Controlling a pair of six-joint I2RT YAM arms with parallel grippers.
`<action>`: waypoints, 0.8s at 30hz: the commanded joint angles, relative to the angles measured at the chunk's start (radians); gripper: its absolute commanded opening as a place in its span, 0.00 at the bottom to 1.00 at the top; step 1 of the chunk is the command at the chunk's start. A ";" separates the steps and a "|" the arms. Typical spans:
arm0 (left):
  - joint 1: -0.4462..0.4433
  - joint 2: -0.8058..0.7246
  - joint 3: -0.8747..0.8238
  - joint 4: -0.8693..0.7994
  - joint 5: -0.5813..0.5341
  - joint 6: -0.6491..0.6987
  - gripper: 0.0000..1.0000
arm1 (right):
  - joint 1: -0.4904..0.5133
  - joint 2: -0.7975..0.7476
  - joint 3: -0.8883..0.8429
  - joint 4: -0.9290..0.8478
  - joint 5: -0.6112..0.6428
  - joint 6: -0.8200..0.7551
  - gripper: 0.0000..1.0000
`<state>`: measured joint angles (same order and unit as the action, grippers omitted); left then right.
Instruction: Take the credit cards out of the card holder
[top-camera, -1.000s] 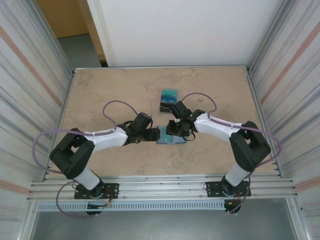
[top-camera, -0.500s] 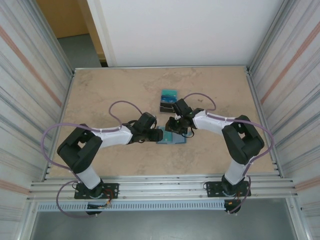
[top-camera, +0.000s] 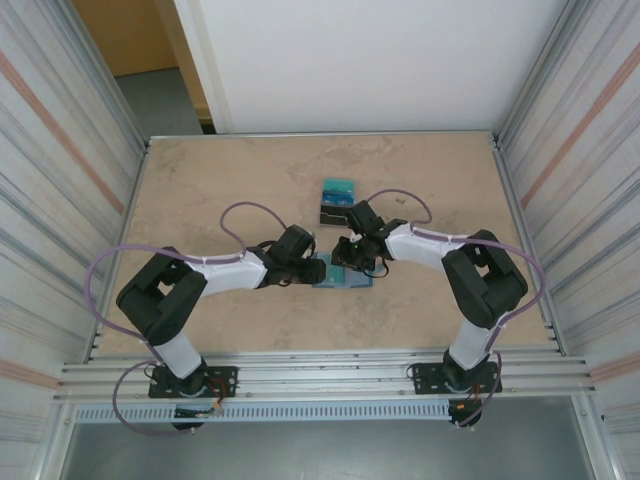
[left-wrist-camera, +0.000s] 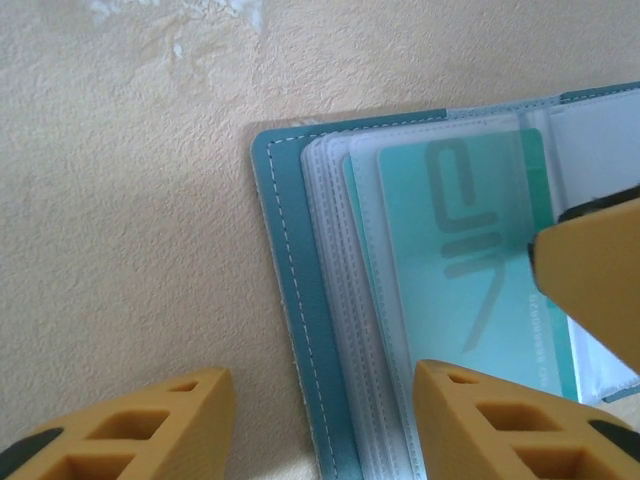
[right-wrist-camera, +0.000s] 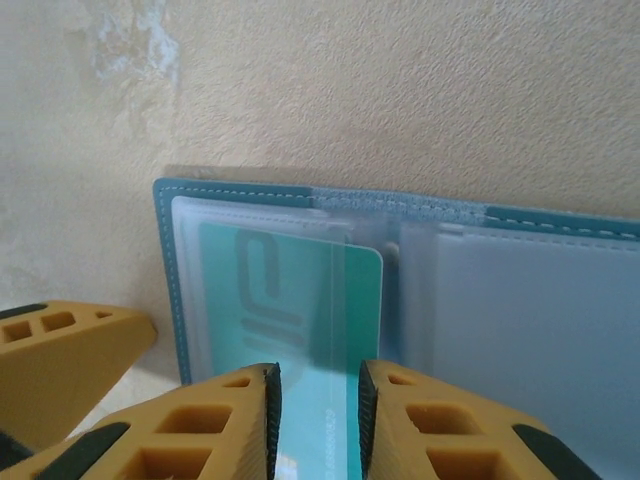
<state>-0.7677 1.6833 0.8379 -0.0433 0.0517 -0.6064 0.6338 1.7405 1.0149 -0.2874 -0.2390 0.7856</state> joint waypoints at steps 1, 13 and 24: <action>-0.008 0.024 0.004 -0.002 0.009 0.002 0.49 | -0.008 -0.049 -0.018 -0.012 0.012 0.014 0.27; -0.012 0.033 0.006 -0.004 0.017 0.000 0.45 | -0.013 -0.030 -0.056 -0.002 0.012 0.042 0.24; -0.017 0.044 0.005 -0.001 0.021 -0.016 0.41 | -0.025 -0.006 -0.082 0.079 -0.062 0.058 0.21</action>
<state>-0.7681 1.6901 0.8379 -0.0433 0.0441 -0.6075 0.6163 1.7180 0.9459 -0.2382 -0.2676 0.8181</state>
